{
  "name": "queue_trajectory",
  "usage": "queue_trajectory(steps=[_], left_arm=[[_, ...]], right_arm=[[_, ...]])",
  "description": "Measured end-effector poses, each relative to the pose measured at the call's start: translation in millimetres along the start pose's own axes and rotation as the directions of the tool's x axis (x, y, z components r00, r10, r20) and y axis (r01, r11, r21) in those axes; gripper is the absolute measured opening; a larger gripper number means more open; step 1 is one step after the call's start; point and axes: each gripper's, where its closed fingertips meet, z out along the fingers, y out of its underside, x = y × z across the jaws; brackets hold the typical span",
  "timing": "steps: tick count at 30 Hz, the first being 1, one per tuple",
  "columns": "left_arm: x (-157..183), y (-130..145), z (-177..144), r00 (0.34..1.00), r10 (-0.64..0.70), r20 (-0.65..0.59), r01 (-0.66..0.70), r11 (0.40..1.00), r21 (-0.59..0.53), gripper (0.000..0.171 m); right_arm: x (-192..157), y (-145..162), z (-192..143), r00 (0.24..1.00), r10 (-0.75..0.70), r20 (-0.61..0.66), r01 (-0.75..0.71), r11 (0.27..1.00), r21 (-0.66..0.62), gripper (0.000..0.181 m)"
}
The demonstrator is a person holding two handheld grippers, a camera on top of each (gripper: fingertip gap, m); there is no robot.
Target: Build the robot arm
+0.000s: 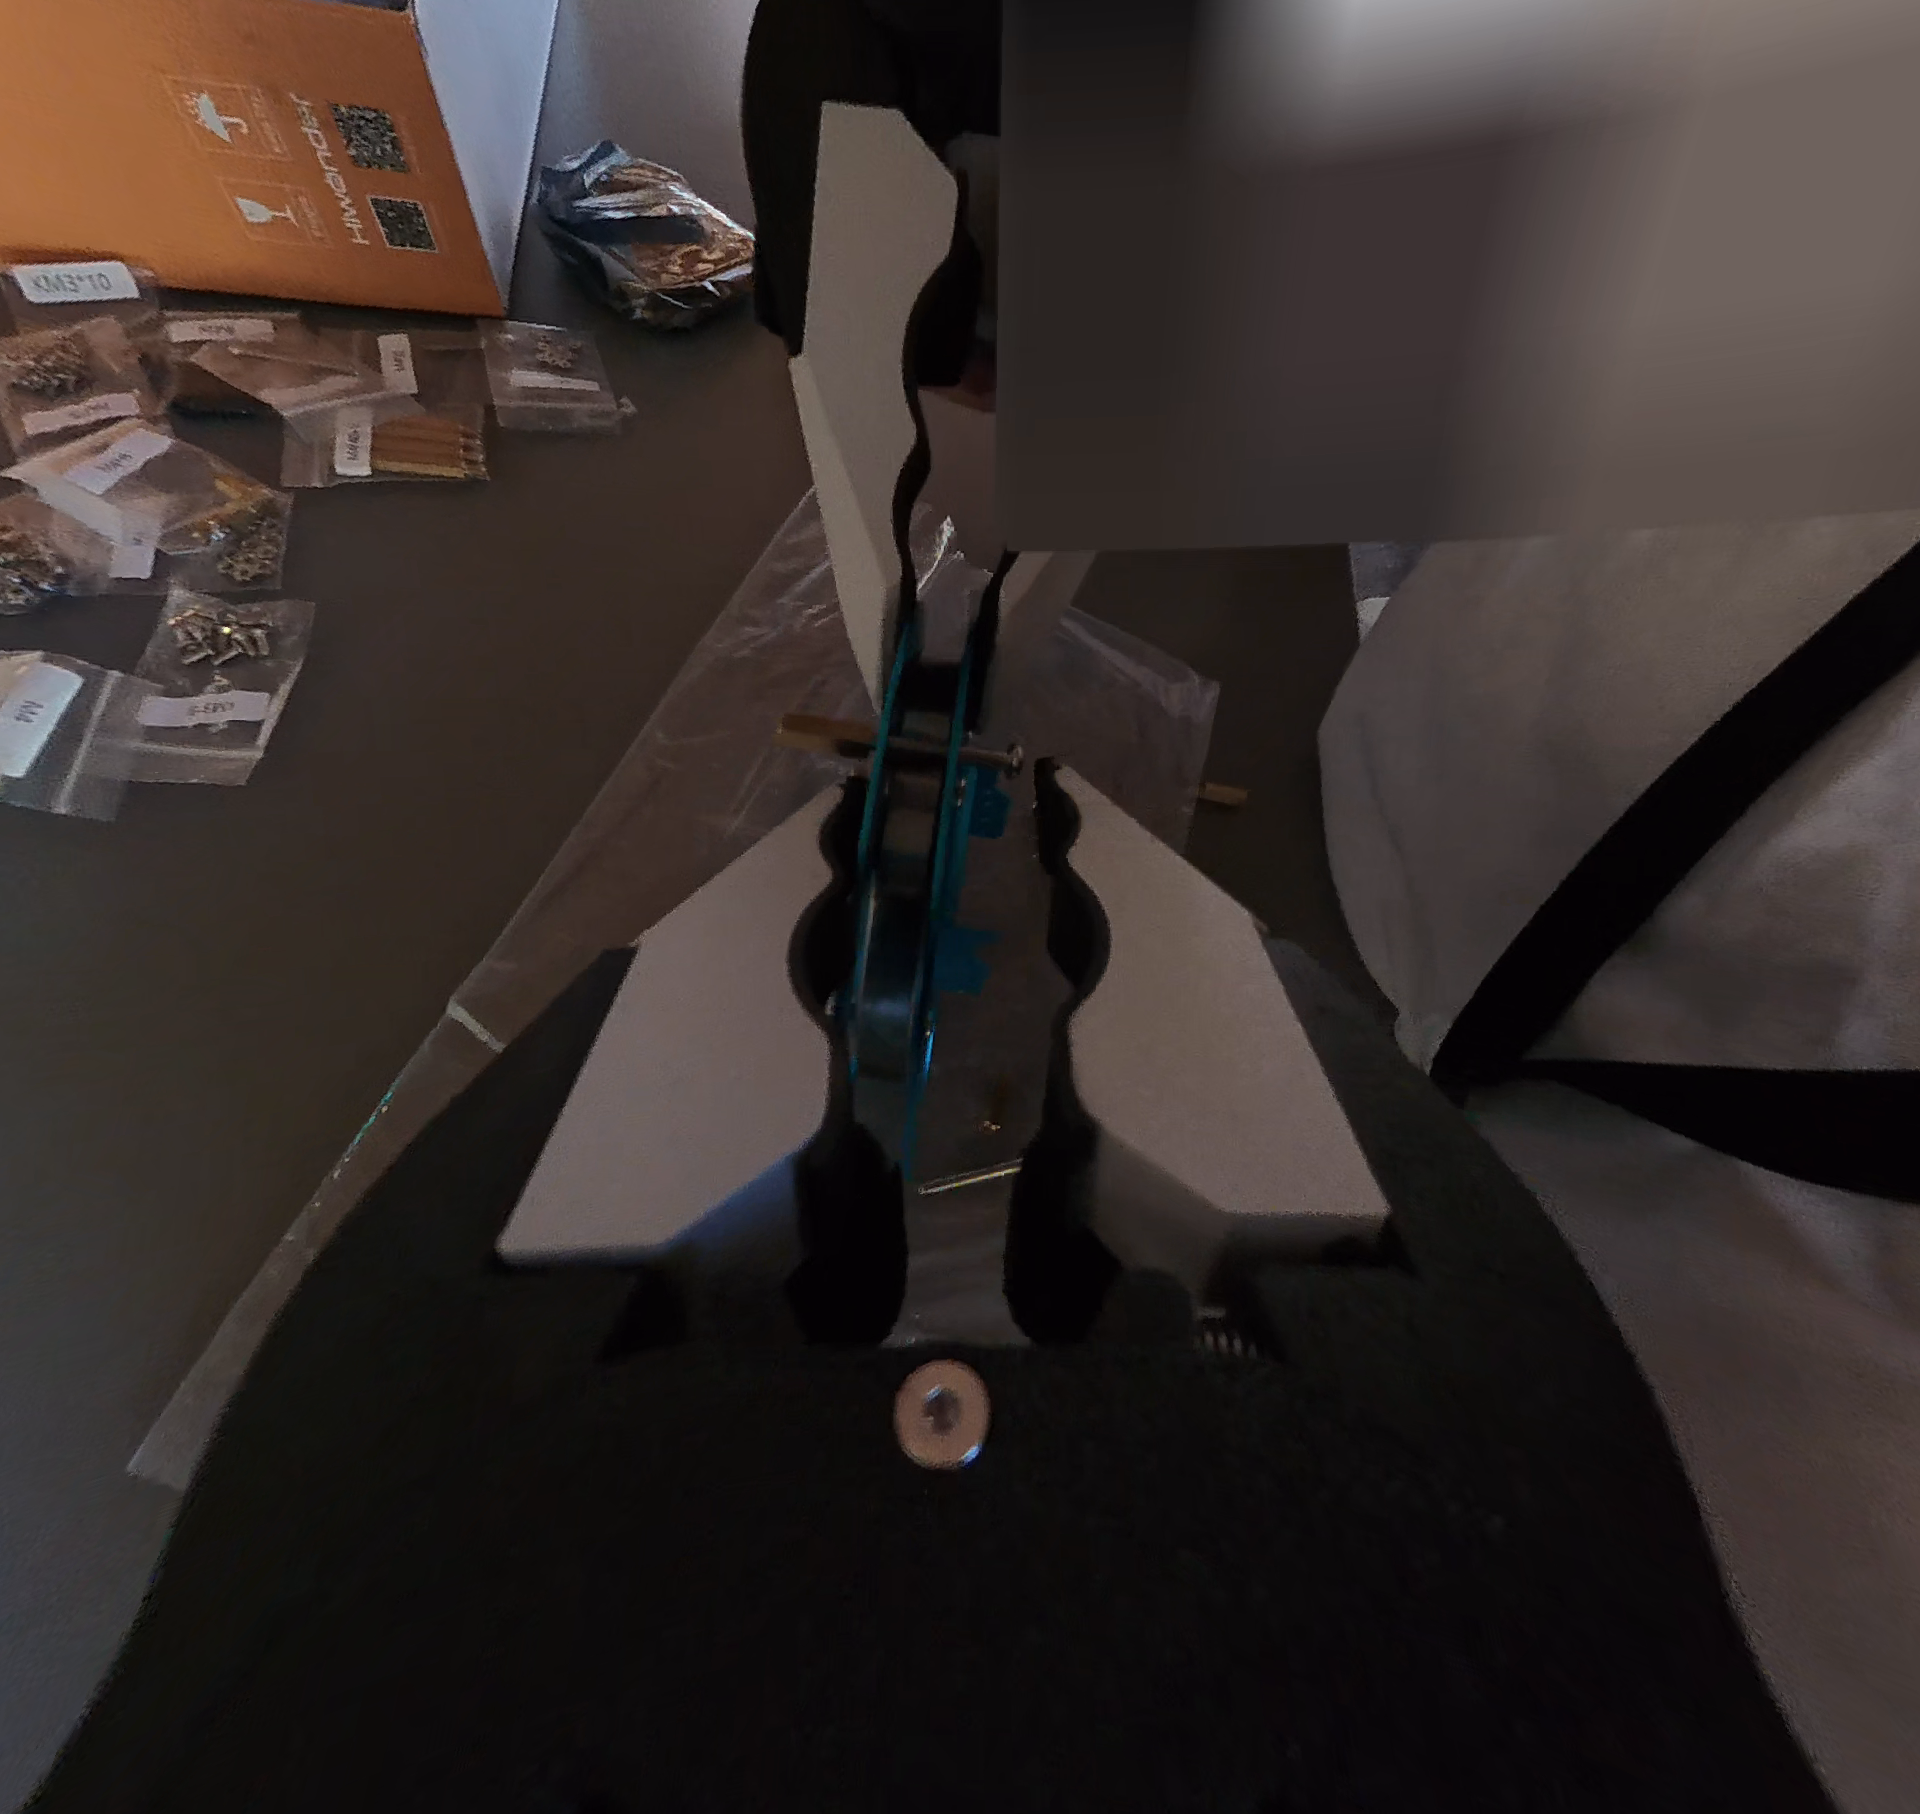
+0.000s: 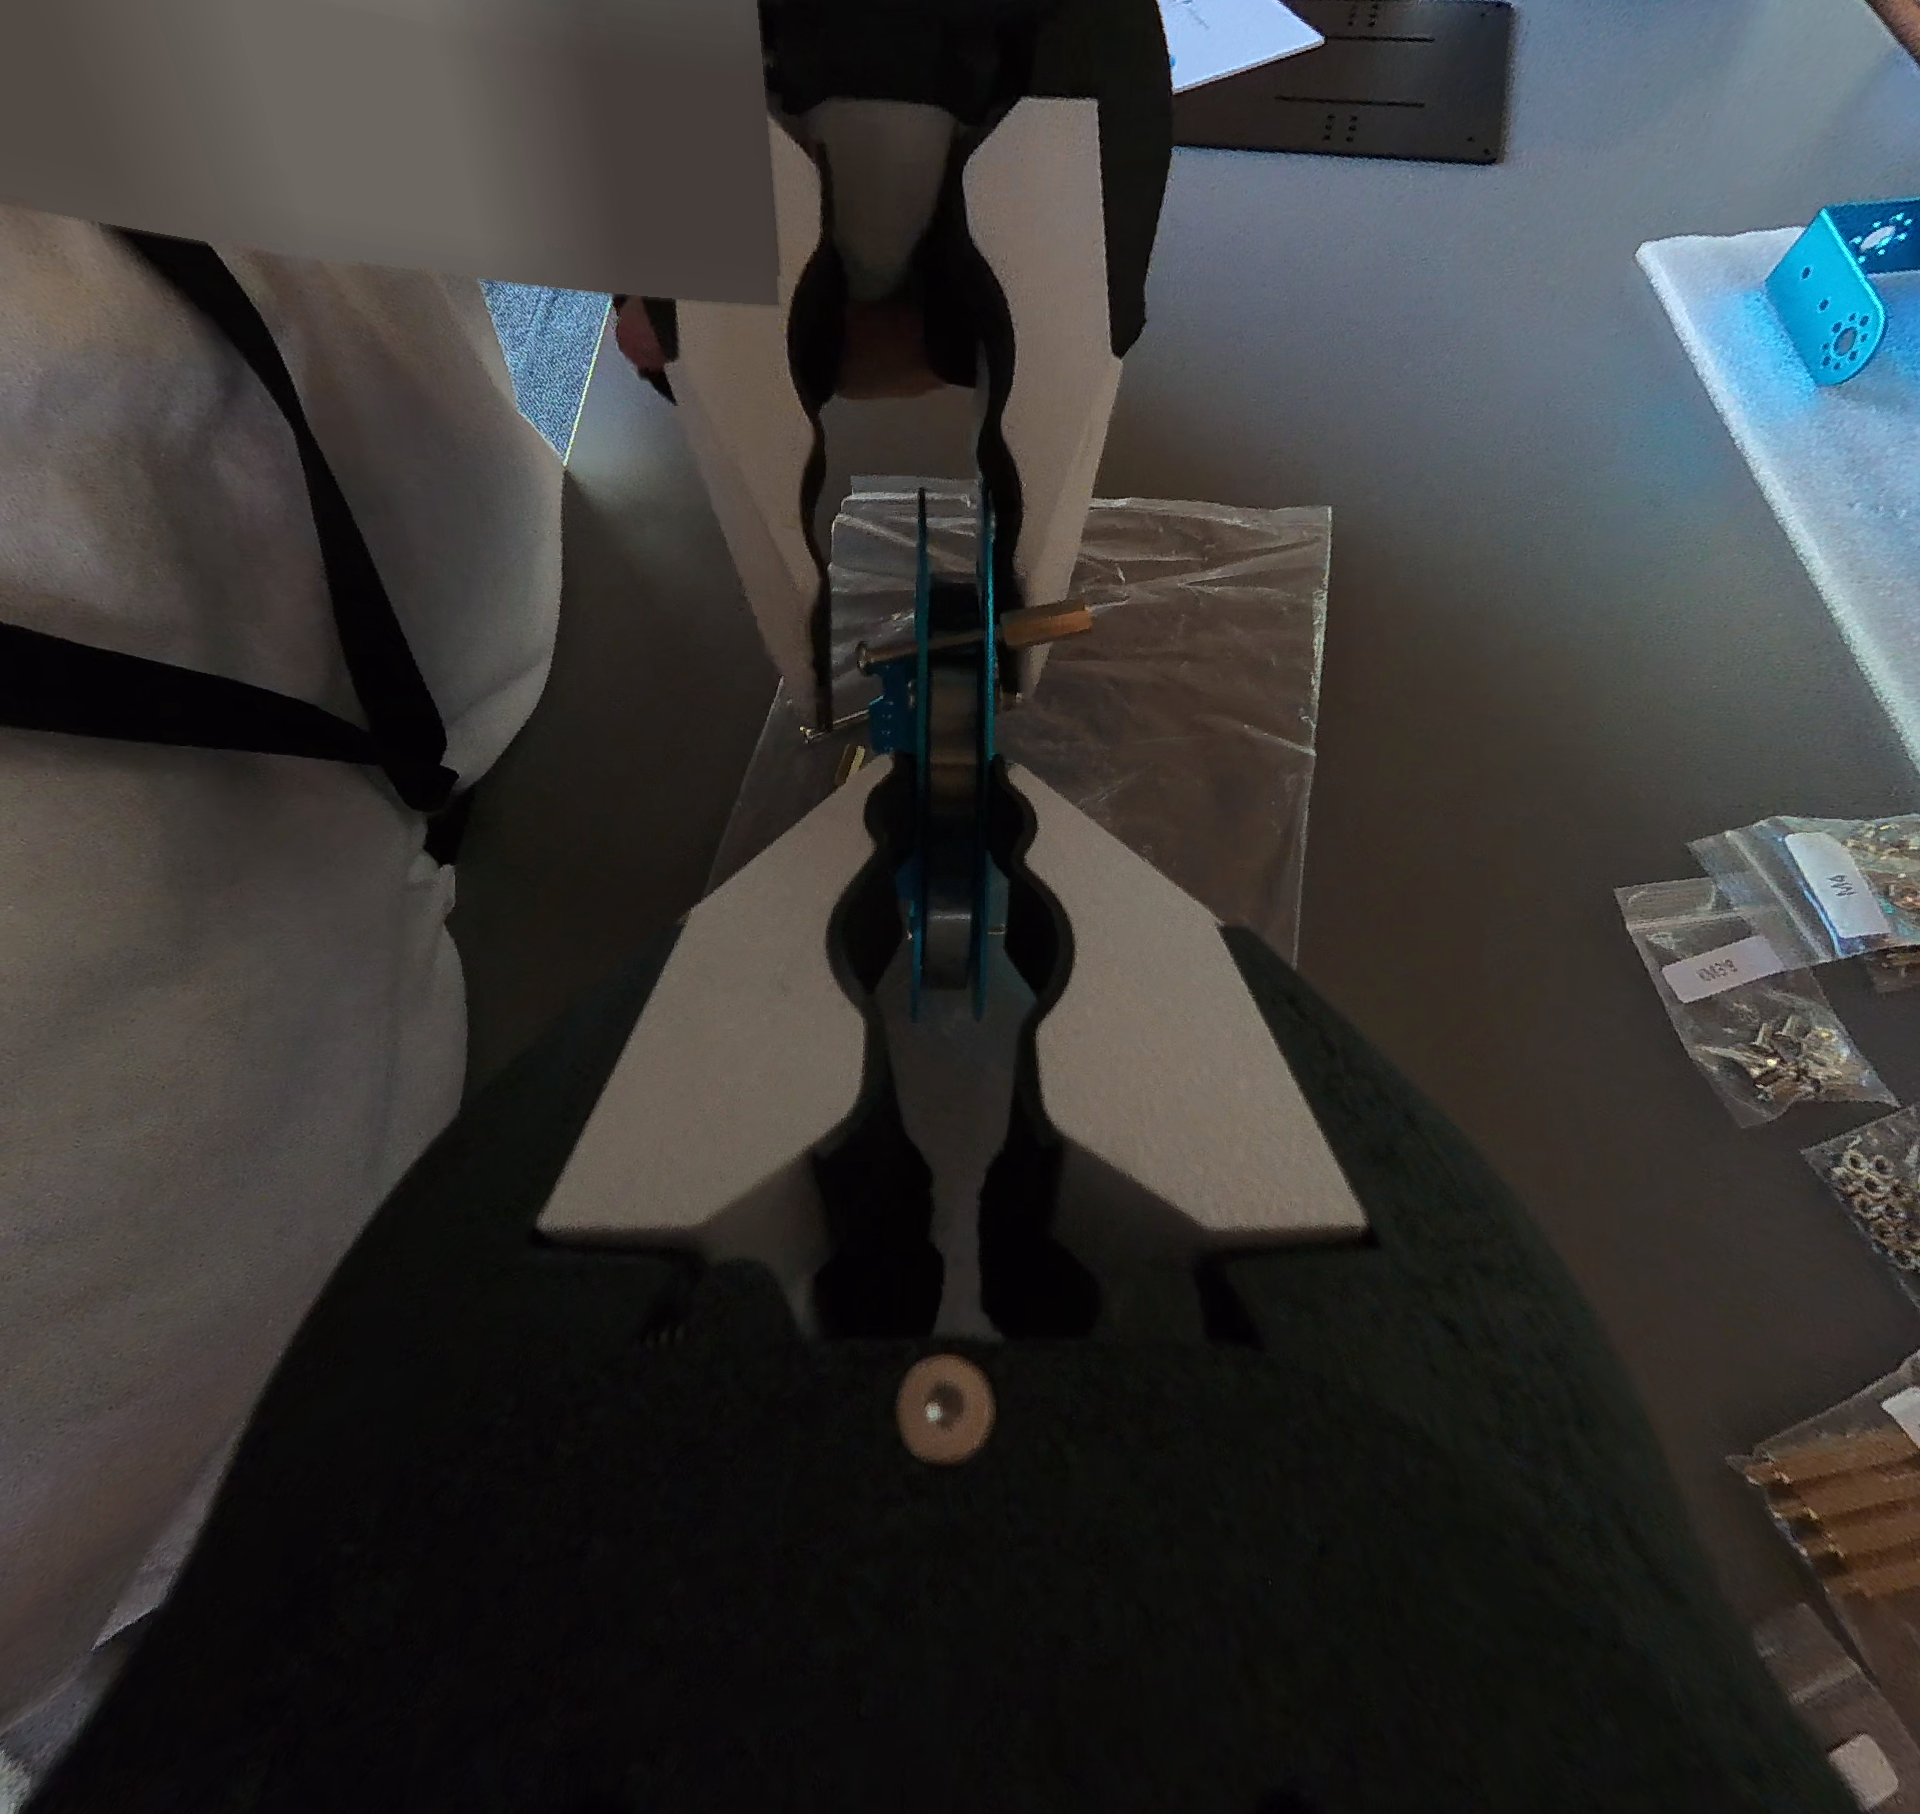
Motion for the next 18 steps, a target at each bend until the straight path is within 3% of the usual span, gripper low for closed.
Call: queue_trajectory(steps=[4, 7, 9, 18], left_arm=[[-1.2, -0.8, 0.4, 1.0, -0.02, 0.003, 0.02, 1.0, 0.001, 0.029], [2.0, -2.9, -0.7, 0.988, -0.142, -0.054, 0.142, 0.99, -0.007, 0.031], [0.6, -3.5, -1.2, 0.982, -0.175, -0.069, 0.175, 0.985, -0.003, 0.023], [0.4, -1.9, -1.3, 0.996, -0.063, -0.057, 0.064, 0.998, 0.011, 0.02]], right_arm=[[-0.7, 0.4, -0.3, 1.0, -0.013, -0.004, 0.013, 1.0, -0.006, 0.013], [-2.5, 0.3, -0.3, 1.0, -0.019, 0.005, 0.019, 1.0, -0.007, 0.012], [-4.1, -0.2, 0.3, 0.999, -0.034, 0.004, 0.034, 0.999, -0.006, 0.012], [-4.3, 0.7, -0.2, 0.999, -0.053, -0.001, 0.053, 0.999, -0.007, 0.013]])
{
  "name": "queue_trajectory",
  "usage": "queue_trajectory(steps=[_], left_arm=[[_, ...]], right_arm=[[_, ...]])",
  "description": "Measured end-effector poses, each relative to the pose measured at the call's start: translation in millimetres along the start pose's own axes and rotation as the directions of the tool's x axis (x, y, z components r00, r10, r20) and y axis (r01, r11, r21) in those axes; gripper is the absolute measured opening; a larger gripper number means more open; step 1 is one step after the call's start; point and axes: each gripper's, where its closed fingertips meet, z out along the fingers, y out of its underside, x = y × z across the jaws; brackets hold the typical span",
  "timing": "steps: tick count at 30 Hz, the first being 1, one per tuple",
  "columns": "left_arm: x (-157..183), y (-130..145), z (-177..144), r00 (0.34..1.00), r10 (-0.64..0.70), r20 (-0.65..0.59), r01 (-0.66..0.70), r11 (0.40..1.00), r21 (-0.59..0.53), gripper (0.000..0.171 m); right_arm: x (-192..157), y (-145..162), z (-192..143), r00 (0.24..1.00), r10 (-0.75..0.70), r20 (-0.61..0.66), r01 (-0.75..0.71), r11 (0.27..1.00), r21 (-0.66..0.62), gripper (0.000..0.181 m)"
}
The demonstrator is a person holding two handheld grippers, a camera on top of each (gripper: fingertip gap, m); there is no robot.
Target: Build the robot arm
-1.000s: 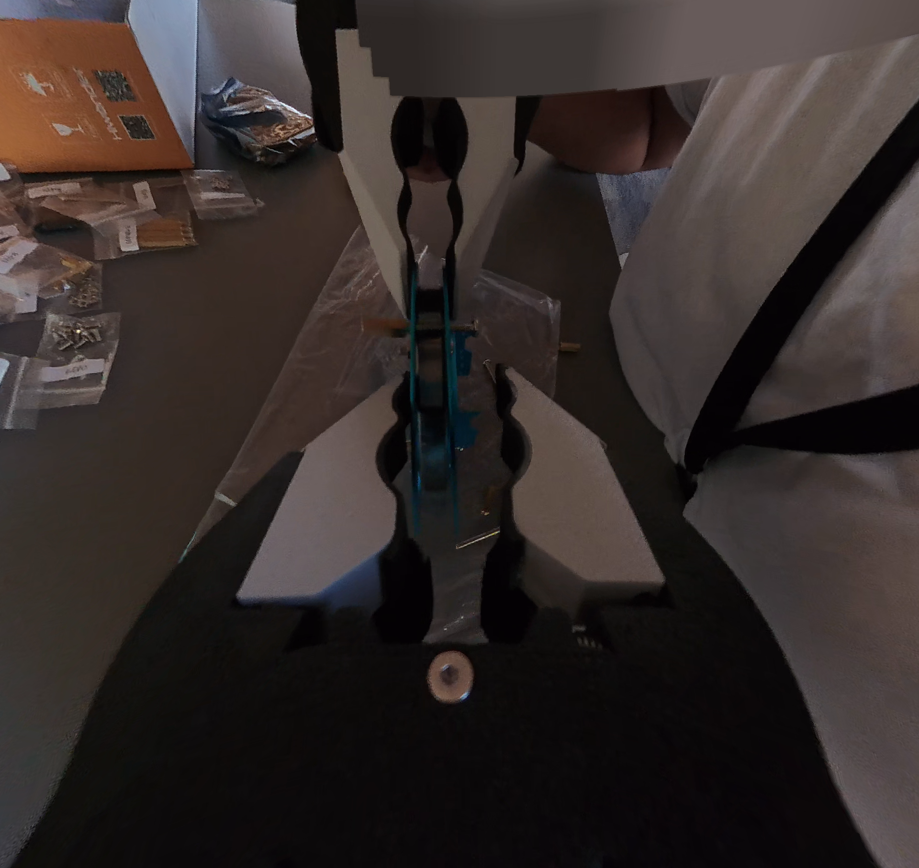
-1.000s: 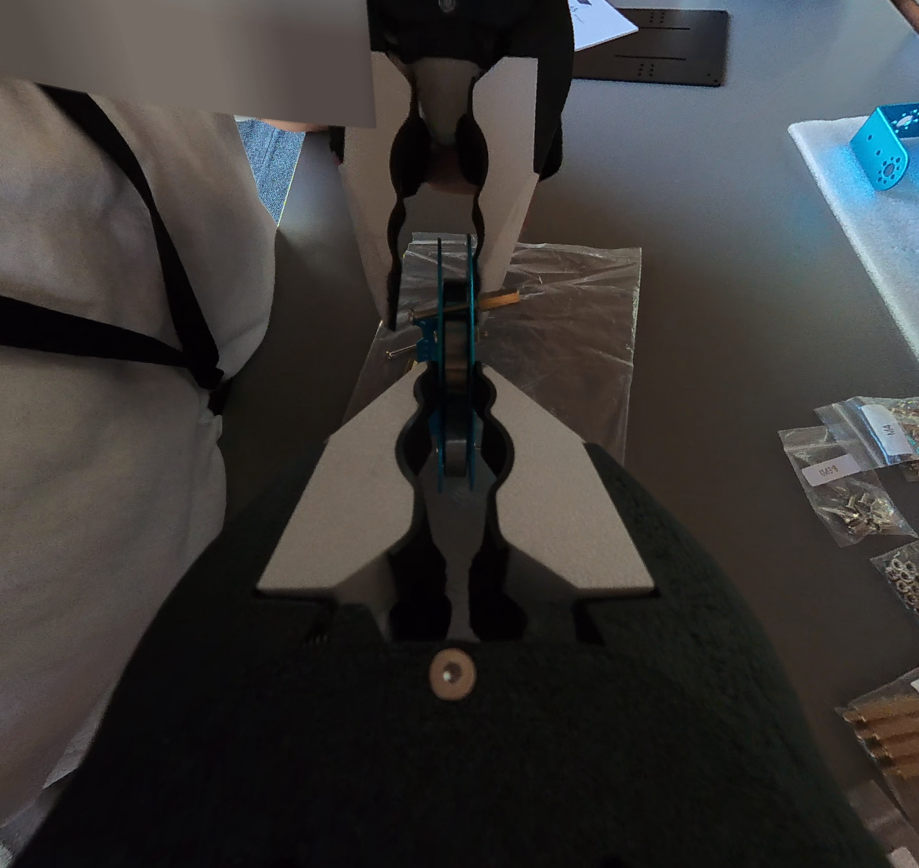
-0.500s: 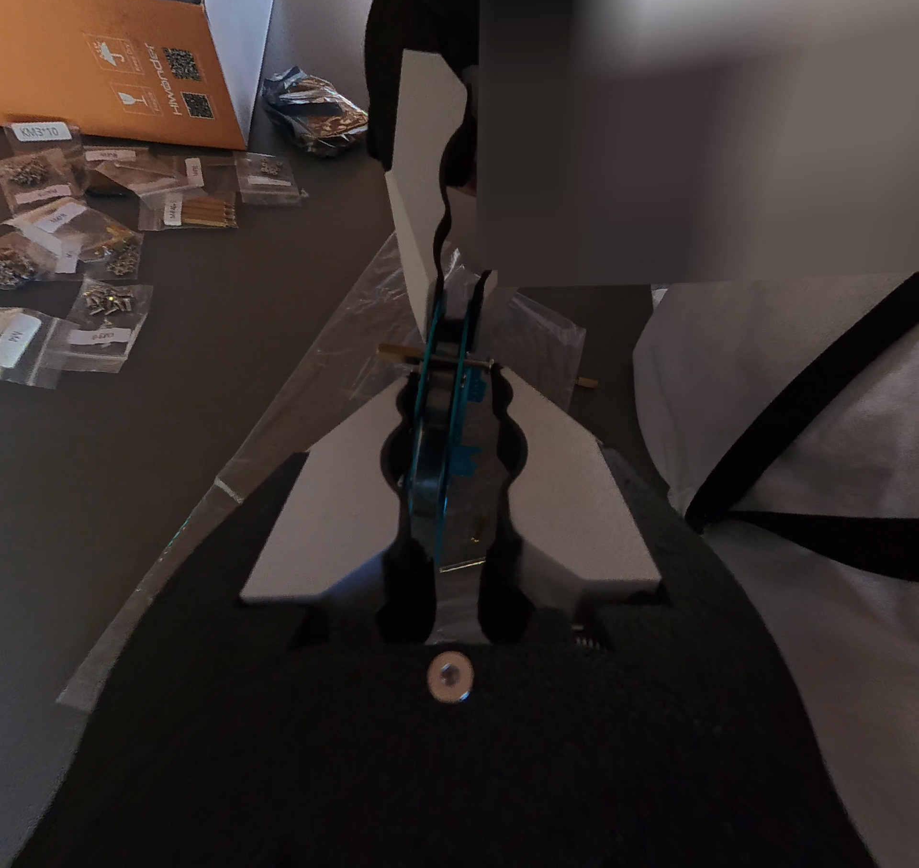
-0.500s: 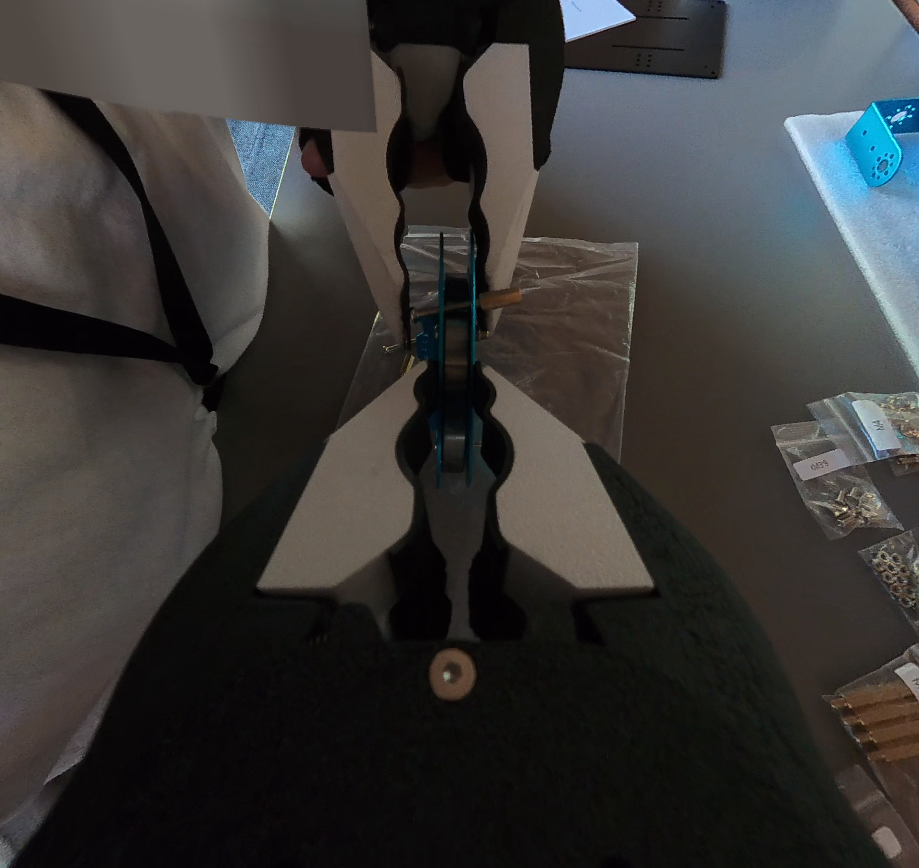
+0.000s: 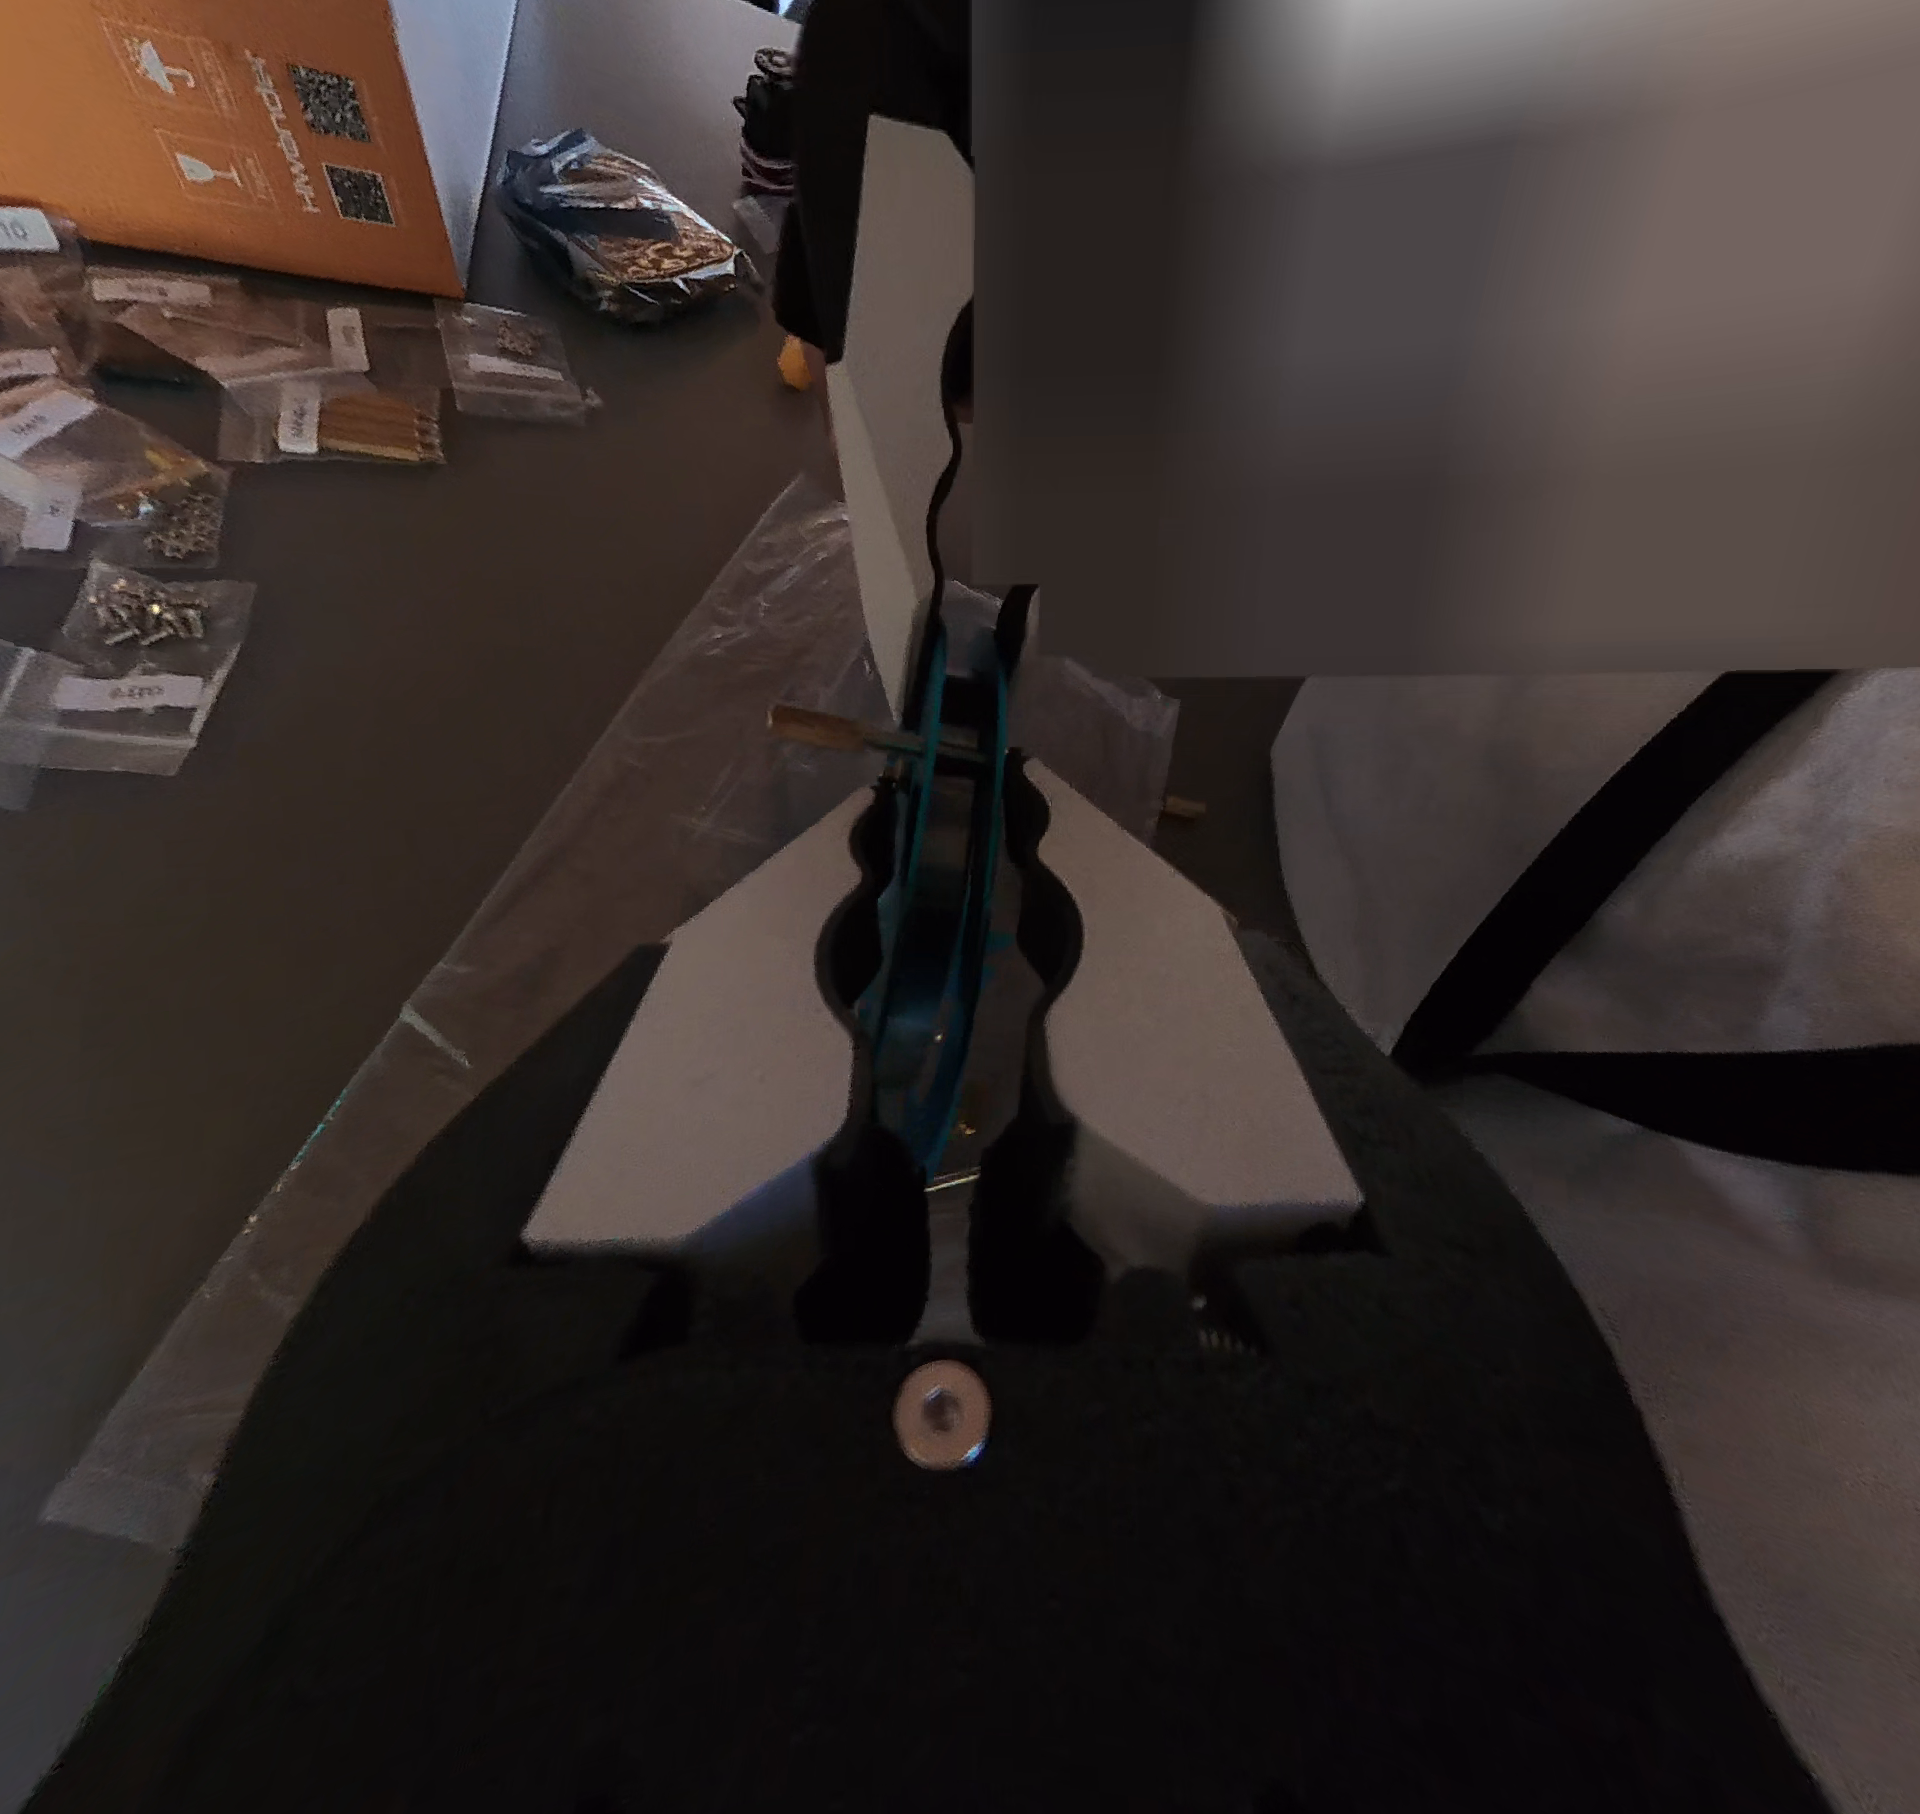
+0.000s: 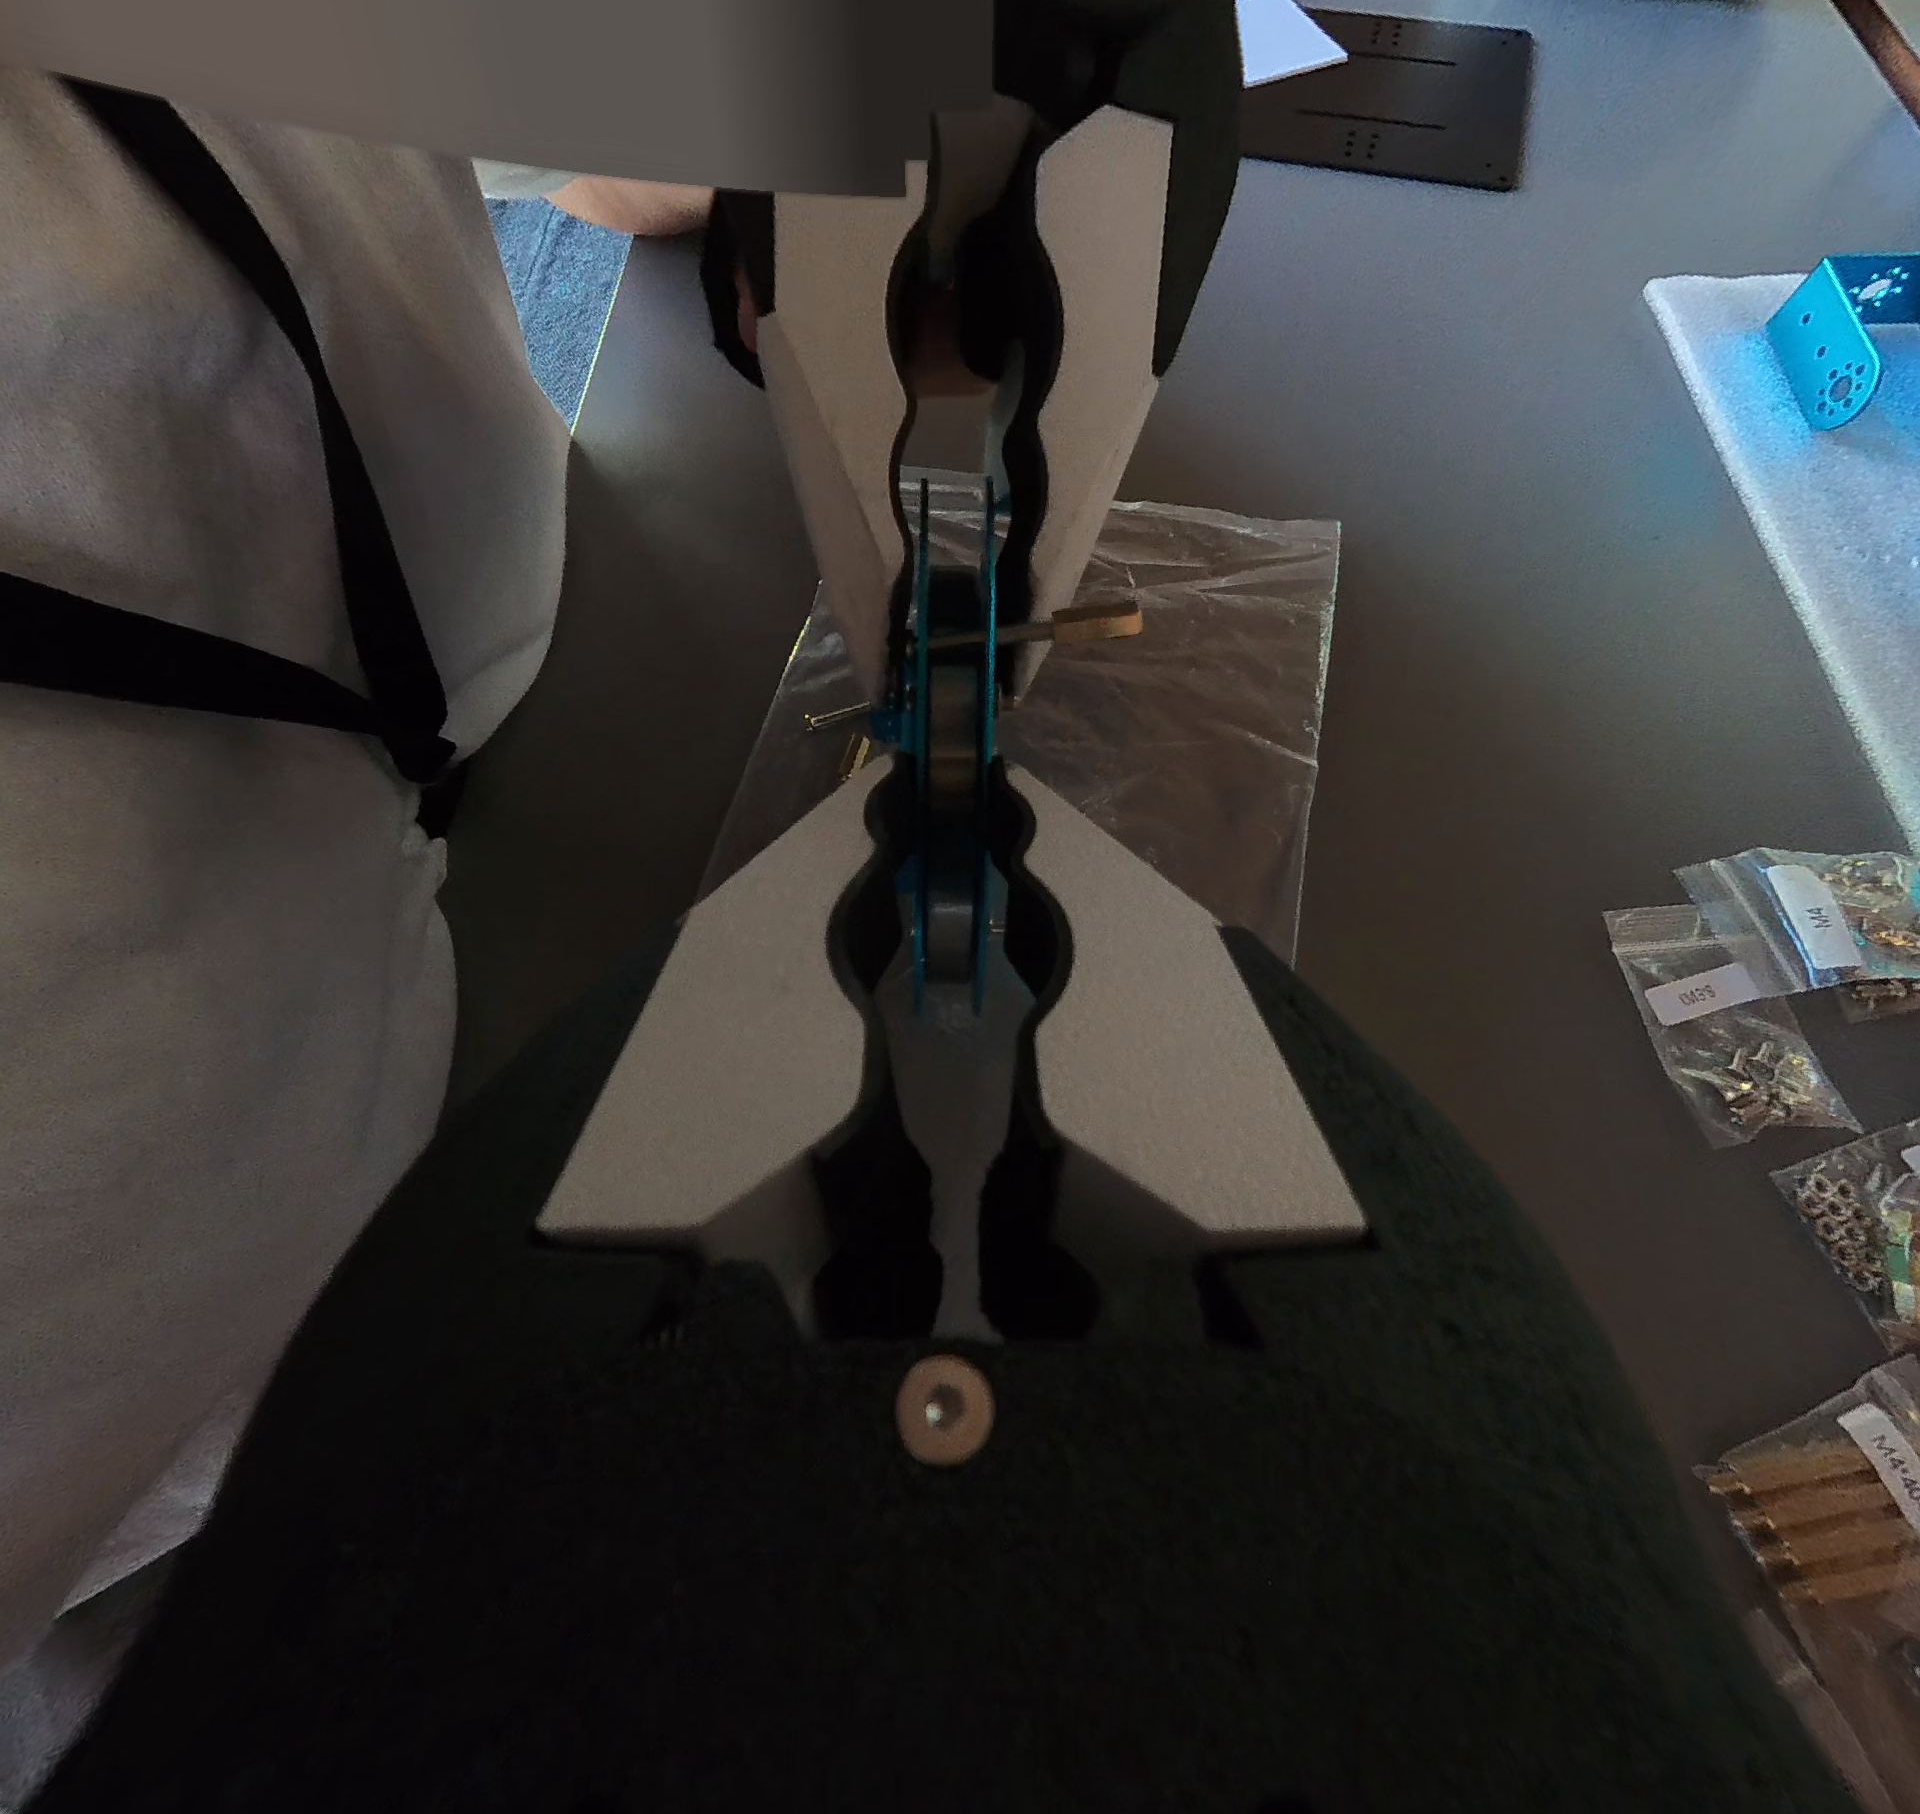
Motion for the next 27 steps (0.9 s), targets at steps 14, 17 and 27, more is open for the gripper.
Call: queue_trajectory(steps=[14, 17, 27], left_arm=[[0.5, -2.0, -1.3, 0.975, 0.195, 0.102, -0.194, 0.981, -0.015, 0.022], [1.5, -1.5, -1.5, 0.971, 0.211, 0.109, -0.21, 0.977, -0.025, 0.019], [6.4, 1.7, -2.0, 0.97, 0.238, 0.058, -0.234, 0.97, -0.062, 0.015]], right_arm=[[-2.9, -0.1, 0.6, 0.997, -0.08, -0.01, 0.08, 0.997, 0.0, 0.013], [-2.9, -0.4, 0.8, 0.997, -0.076, -0.008, 0.076, 0.997, 0.002, 0.013], [-4.9, -1.1, 2.4, 0.999, -0.025, 0.038, 0.025, 1.0, 0.01, 0.013]])
